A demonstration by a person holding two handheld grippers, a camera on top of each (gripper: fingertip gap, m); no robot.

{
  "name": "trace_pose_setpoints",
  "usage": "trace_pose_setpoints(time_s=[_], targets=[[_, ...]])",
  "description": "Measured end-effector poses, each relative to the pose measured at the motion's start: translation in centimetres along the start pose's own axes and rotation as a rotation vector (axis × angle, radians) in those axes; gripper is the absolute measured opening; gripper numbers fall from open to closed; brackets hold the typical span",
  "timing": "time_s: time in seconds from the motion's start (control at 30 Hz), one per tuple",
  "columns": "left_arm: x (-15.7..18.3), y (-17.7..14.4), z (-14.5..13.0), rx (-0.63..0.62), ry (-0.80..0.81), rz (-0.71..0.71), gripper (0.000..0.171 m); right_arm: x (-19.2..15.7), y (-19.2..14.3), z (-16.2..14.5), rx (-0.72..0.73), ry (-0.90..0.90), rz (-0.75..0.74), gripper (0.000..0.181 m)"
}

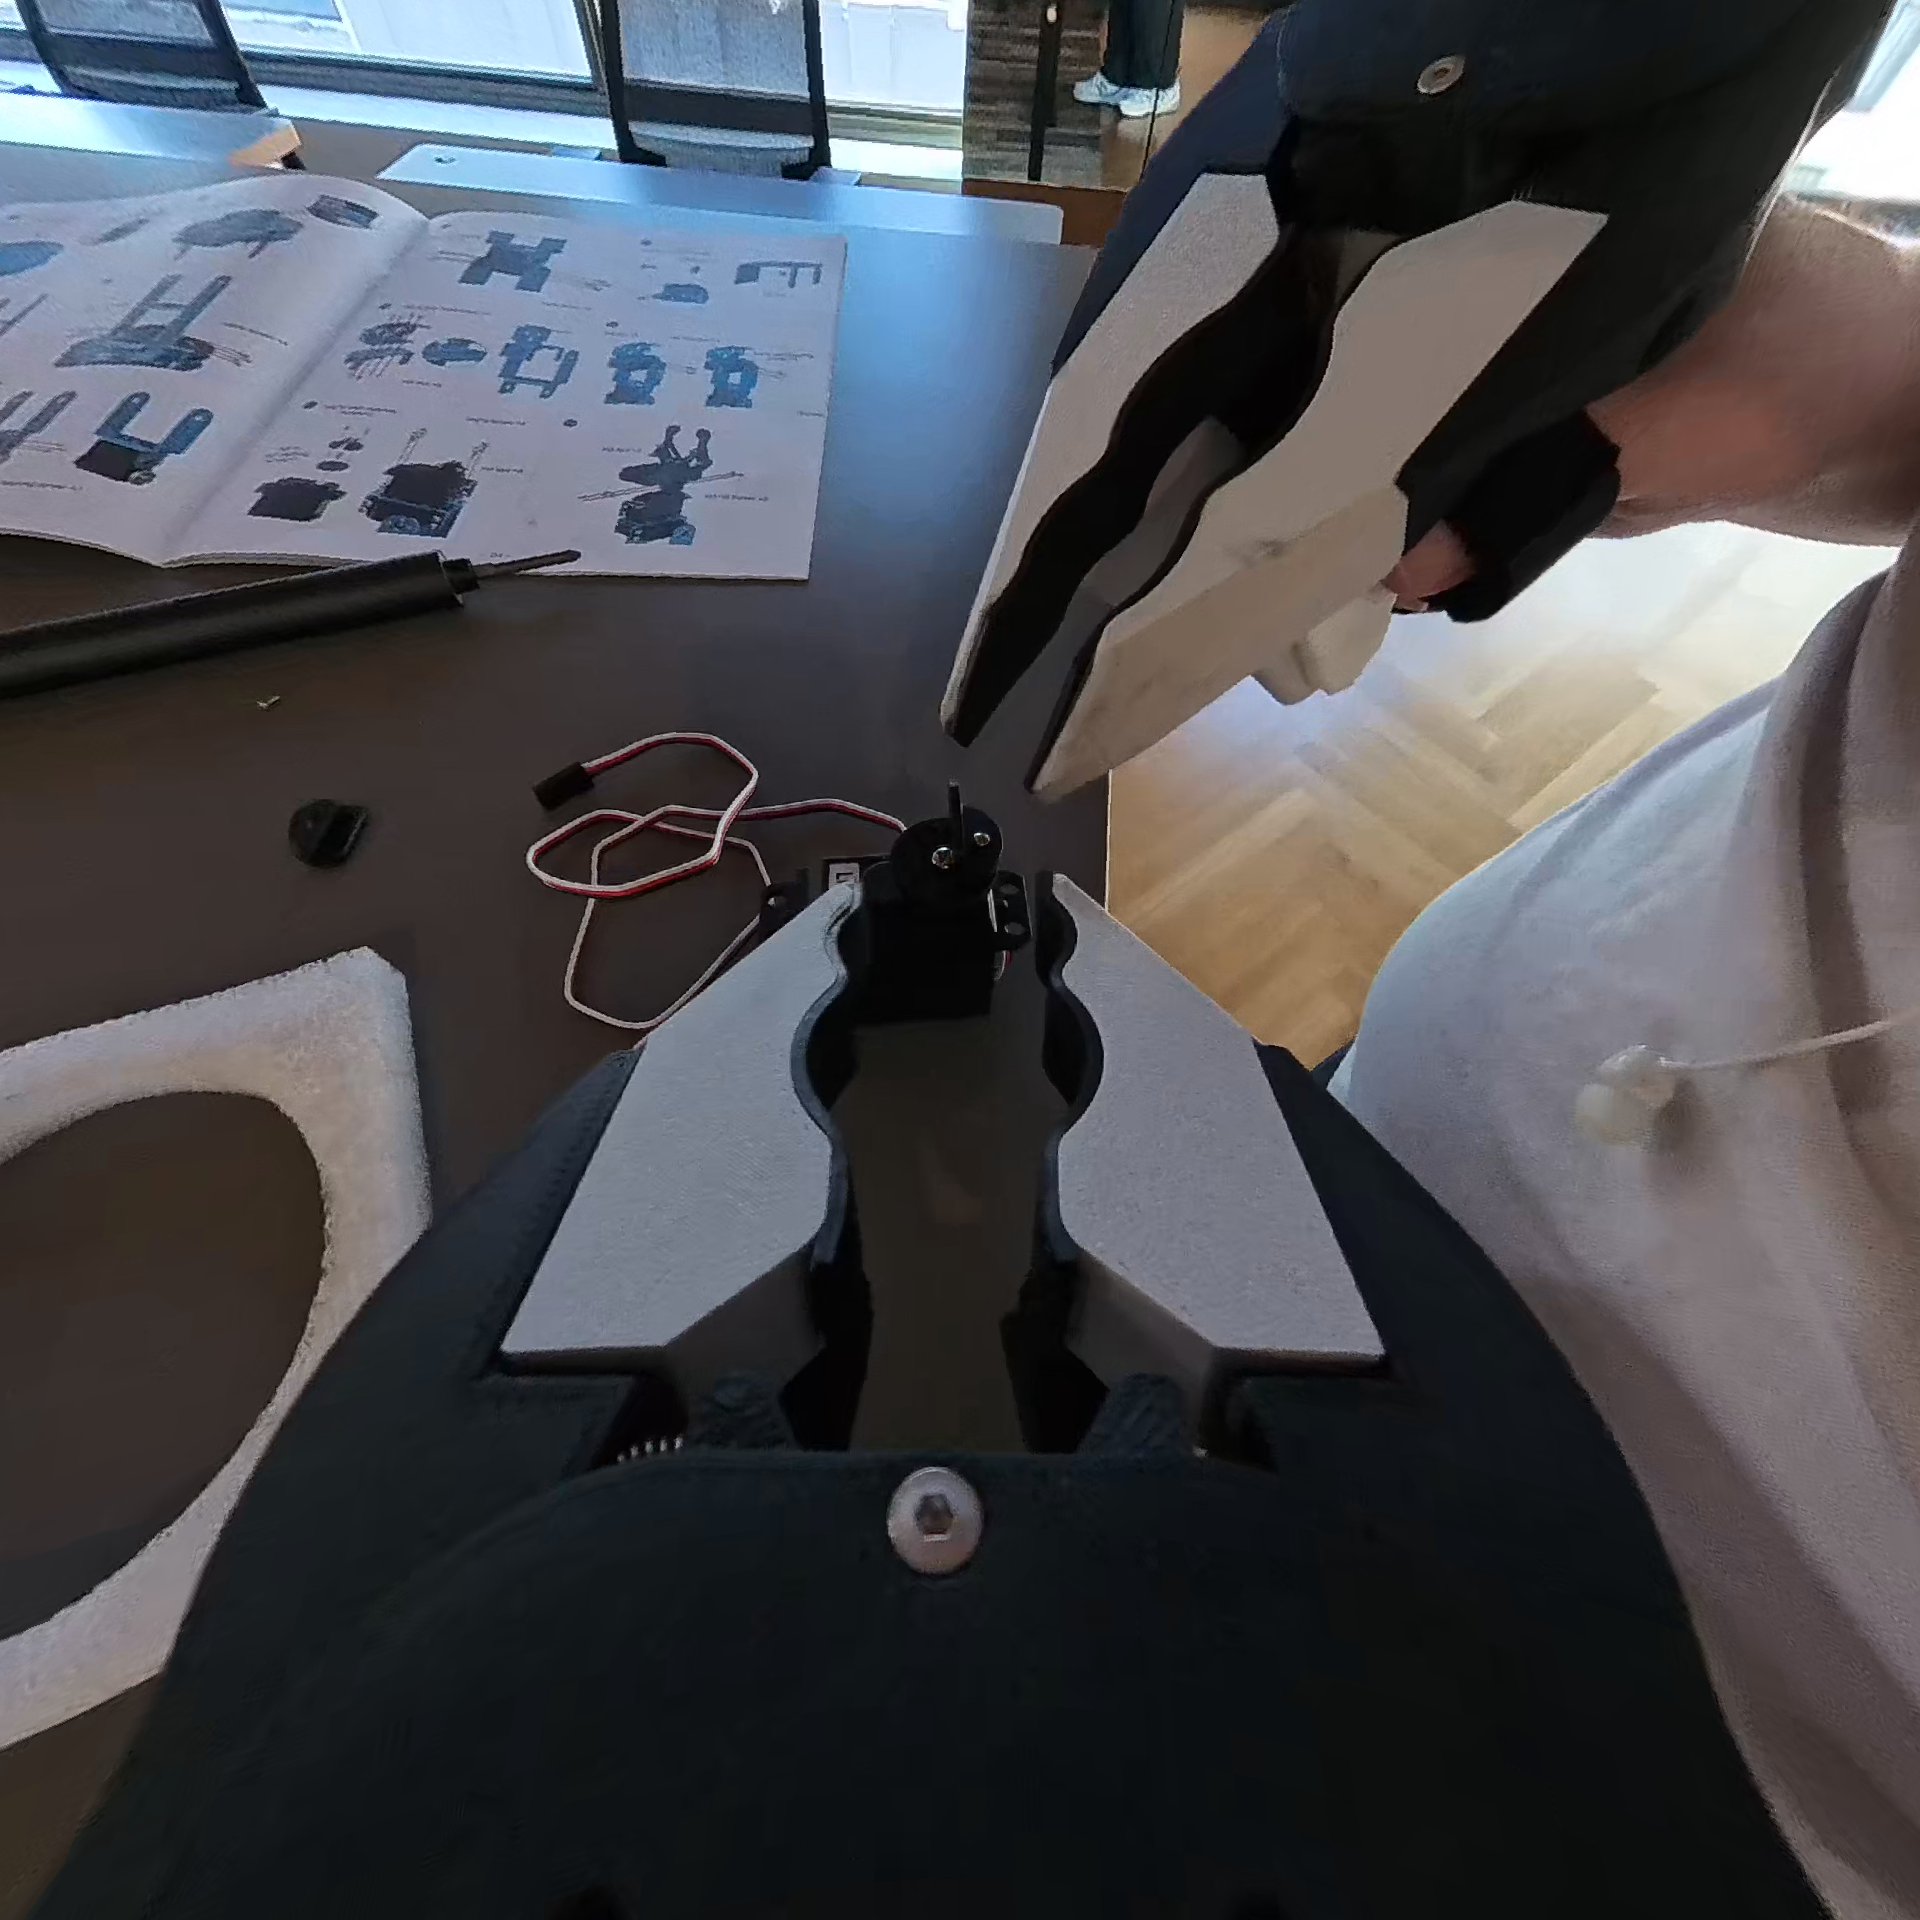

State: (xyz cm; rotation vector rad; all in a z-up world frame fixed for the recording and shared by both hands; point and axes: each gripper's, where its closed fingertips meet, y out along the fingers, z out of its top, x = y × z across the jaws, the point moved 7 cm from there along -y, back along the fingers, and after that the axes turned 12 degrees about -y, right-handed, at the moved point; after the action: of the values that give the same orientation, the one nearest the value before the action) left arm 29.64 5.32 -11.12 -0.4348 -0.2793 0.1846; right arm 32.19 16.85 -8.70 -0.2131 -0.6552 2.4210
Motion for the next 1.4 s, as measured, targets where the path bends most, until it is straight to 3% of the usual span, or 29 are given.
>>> trace_pose_setpoints(time_s=[0.03,0.33,0.9,1.17,1.4], targets=[[0.0,0.0,0.0,0.007,-0.005,-0.005,0.030,0.1,0.0,0.1,-0.001,-0.018,-0.010,0.018],[-0.3,-0.1,0.0,0.009,-0.026,-0.039,0.026,0.4,0.4,-0.4,-0.048,-0.020,0.007,0.001],[0.0,0.4,-0.1,0.015,-0.041,-0.038,0.016,0.8,0.6,-0.6,-0.039,0.023,0.018,0.000],[0.3,1.0,0.1,0.033,-0.056,0.032,0.015,0.4,0.3,-0.5,-0.044,0.172,0.006,0.018],[0.6,1.5,0.2,0.044,-0.064,0.089,0.013,0.3,0.4,-0.4,-0.074,0.120,-0.077,0.018]])
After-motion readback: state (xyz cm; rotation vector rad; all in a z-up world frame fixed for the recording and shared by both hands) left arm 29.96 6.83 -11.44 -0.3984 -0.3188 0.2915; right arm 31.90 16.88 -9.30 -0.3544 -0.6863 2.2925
